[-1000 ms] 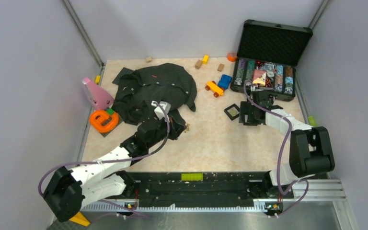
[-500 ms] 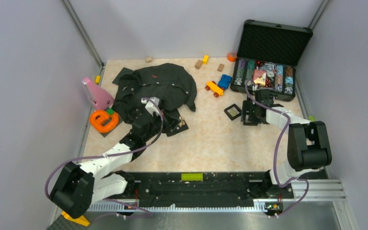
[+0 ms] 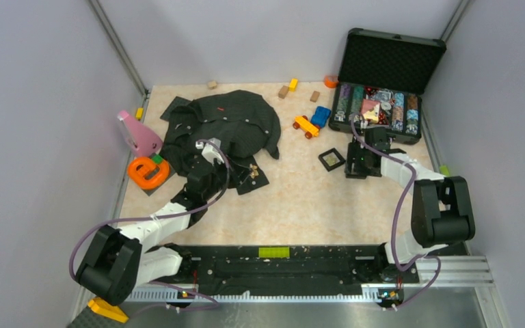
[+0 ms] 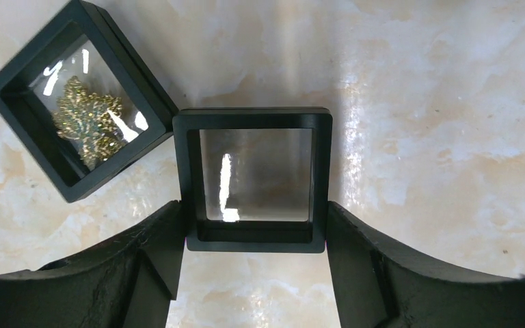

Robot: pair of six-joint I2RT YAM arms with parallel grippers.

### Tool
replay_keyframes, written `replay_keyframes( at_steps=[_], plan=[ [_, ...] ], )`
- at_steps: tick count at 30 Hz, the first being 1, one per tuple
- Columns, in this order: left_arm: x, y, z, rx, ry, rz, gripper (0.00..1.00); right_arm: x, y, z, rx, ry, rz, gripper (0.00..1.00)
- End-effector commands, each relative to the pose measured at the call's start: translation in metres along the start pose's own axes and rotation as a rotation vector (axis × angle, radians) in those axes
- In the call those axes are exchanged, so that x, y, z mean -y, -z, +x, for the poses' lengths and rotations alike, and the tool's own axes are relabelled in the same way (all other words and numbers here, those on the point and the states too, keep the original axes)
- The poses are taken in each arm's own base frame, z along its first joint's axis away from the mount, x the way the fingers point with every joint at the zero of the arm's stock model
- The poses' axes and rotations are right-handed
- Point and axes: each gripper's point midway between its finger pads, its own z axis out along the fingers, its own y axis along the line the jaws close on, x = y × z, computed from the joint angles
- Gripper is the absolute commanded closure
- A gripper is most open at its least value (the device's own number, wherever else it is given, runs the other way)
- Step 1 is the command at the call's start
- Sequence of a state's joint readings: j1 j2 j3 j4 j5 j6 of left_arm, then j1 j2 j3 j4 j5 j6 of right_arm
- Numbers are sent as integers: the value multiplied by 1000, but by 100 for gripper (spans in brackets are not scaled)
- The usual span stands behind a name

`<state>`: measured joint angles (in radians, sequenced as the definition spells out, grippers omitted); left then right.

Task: Remove the brooch from the garment
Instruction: Pick up the brooch box from the center of the board.

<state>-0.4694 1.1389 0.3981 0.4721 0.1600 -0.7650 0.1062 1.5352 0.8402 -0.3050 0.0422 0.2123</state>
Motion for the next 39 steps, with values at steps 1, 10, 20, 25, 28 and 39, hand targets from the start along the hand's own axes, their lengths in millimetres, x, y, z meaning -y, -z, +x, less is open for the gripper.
replay_keyframes(
  at_steps=[1, 10, 20, 25, 28, 39],
  plan=[
    [2, -3, -13, 60, 14, 17, 100, 6, 33, -25, 139, -68, 28, 39],
    [-31, -12, -8, 59, 54, -53, 100, 11, 84, -9, 238, -169, 14, 39],
    [-48, -17, -17, 74, 49, -111, 100, -11, 116, 2, 257, -169, -140, 41],
    [-54, -28, -24, 81, 68, -128, 100, -37, 129, 5, 266, -150, -299, 47],
    [-62, -32, -28, 85, 68, -158, 100, -43, 132, 11, 264, -141, -338, 48],
    [-70, -49, 5, -140, 39, -133, 60, -78, 134, 23, 217, -43, -437, 48]
  ],
)
